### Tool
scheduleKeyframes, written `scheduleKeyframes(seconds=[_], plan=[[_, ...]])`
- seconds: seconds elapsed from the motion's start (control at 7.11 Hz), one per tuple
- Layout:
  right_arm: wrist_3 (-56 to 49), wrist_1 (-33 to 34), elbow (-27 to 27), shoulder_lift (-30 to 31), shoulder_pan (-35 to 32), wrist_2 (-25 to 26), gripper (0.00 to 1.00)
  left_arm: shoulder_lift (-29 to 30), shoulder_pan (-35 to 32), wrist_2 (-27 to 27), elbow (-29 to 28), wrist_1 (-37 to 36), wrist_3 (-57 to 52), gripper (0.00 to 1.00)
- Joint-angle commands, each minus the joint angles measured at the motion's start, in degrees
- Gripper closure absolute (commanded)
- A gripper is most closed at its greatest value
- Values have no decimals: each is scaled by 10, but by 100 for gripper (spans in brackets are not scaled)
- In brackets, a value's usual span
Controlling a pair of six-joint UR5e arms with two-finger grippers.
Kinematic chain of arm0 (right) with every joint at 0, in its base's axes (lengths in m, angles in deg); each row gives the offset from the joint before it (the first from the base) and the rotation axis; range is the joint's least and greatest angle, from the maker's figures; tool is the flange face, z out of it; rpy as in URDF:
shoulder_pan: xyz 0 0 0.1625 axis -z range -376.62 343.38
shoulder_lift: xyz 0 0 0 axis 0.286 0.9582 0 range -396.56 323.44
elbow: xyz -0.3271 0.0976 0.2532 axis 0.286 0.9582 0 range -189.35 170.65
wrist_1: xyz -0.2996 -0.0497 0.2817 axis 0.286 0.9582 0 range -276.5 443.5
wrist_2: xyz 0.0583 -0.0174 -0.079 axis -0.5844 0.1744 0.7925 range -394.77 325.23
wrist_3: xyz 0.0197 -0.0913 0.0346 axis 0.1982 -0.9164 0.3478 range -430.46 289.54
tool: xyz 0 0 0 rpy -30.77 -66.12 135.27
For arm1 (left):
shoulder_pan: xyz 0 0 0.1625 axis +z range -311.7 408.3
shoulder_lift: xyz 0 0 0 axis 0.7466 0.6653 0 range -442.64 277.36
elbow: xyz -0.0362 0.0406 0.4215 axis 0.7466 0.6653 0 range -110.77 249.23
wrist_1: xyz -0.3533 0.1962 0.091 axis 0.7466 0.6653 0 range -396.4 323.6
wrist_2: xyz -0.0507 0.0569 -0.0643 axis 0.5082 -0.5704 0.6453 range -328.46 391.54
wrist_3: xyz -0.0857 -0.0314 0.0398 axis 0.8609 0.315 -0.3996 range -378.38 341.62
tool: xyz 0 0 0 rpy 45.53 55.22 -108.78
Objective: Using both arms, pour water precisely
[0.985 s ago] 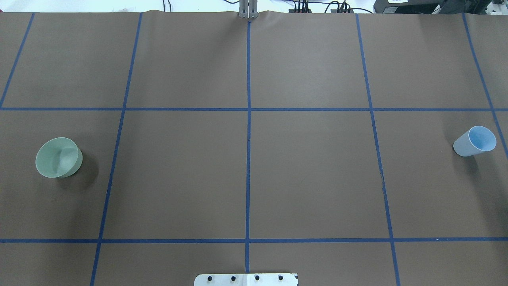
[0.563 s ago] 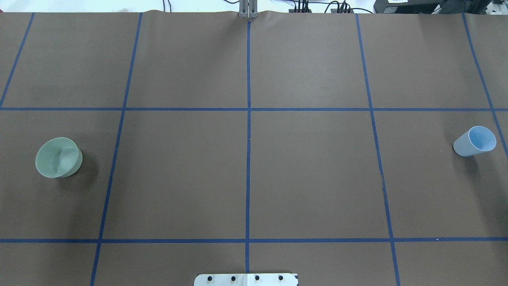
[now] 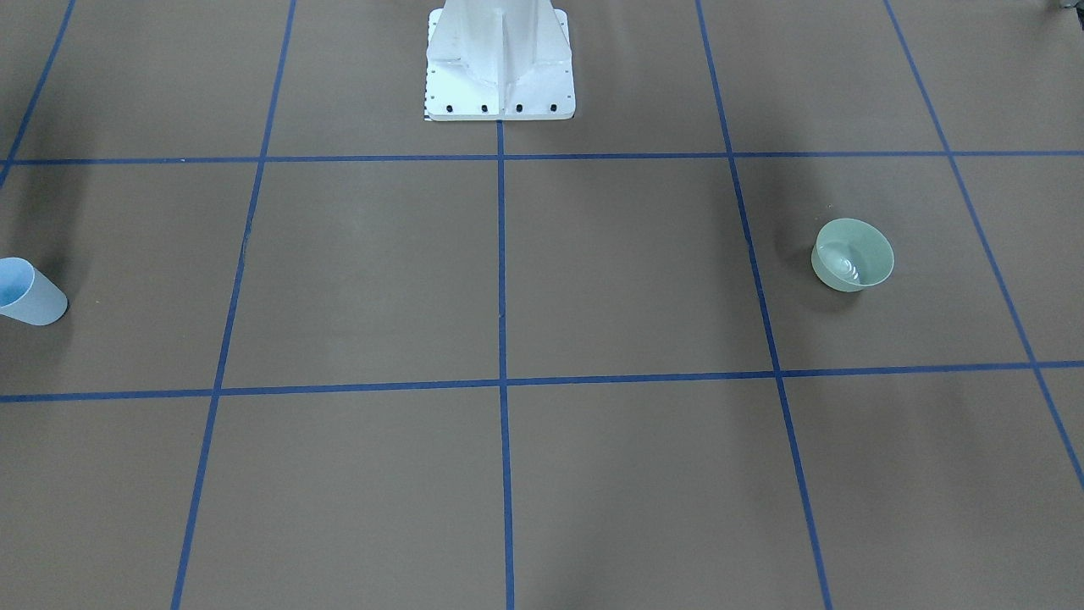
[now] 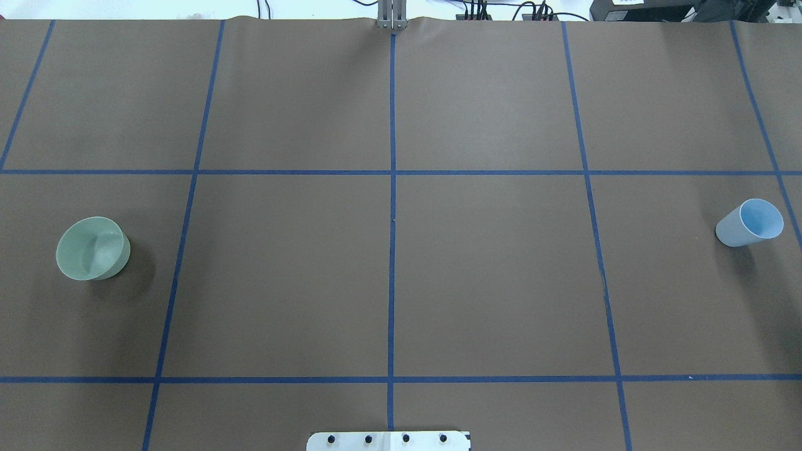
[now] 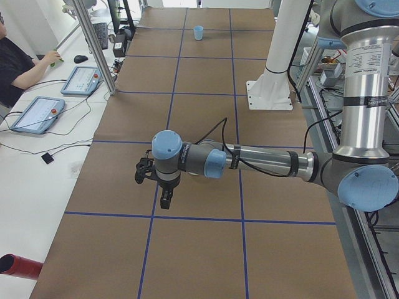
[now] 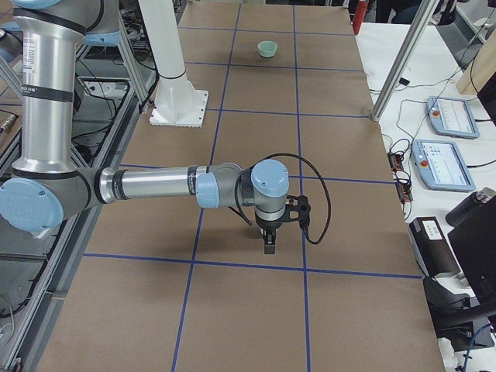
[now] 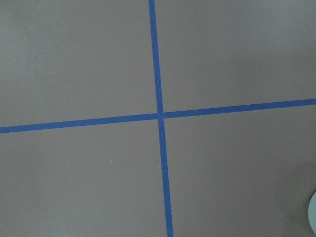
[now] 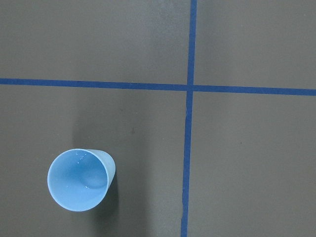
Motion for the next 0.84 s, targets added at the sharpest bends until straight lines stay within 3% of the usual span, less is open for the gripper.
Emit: scheduleKeyframes(seconds=[0.0, 0.14, 0.42, 0.7], plan=[[0, 0, -4, 0, 0, 0, 0, 6, 36, 59, -7, 60, 189, 0], [0, 0, -3, -2, 0, 1, 0, -2, 90, 54, -13, 152, 296, 0], [0, 0, -3, -2, 0, 1, 0, -10, 194, 5, -11, 266, 460, 0], [0, 0, -3, -1, 0, 2, 0, -25, 262, -30, -12, 288, 481, 0]])
